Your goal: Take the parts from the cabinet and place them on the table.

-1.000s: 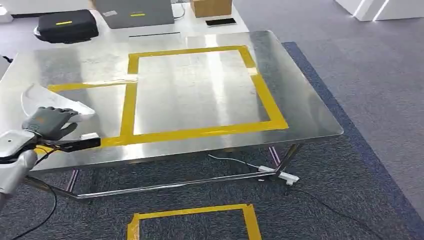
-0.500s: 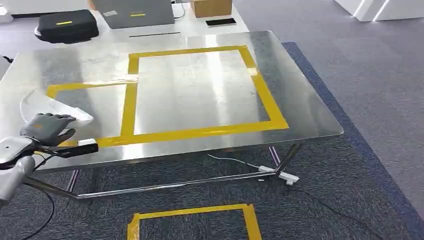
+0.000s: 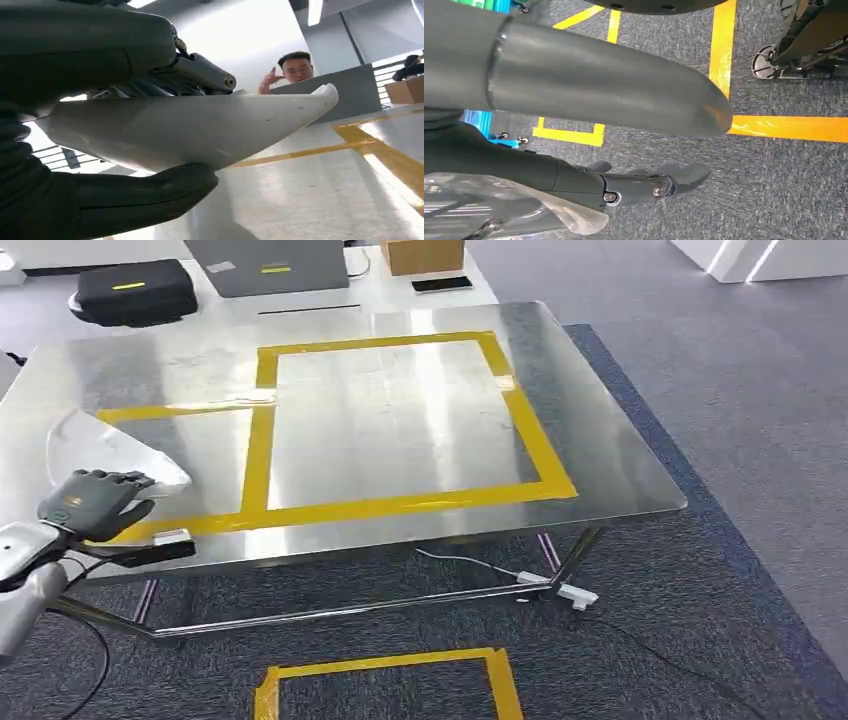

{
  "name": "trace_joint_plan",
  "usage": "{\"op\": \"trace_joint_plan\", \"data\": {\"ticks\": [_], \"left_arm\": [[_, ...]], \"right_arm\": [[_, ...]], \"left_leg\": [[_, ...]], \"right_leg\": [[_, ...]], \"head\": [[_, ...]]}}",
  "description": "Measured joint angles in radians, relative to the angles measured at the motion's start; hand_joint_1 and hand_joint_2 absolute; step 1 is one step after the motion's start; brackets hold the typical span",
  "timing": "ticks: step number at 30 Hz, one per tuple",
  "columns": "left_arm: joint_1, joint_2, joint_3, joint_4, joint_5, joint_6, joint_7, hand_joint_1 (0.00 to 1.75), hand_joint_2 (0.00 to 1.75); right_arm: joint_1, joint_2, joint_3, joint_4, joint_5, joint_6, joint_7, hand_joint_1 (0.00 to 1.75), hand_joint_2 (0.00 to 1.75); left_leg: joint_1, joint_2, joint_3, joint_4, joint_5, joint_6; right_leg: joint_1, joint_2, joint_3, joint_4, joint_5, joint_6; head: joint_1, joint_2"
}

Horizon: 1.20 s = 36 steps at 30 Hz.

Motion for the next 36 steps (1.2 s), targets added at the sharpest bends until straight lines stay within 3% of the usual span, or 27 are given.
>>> {"op": "trace_joint_plan", "data": {"ticks": [36], "left_arm": [[0.018,0.005,0.006,-0.031,0.002,0.0,-0.004,1.75,1.75]], "right_arm": [[0.0,0.0,0.001,0.001,0.0,0.003,0.0,0.0,0.0]], "left_leg": [[0.0,0.0,0.0,0.0,0.0,0.0]], "right_leg": [[0.0,0.0,0.0,0.0,0.0,0.0]], "head": [[0.0,0.0]]}}
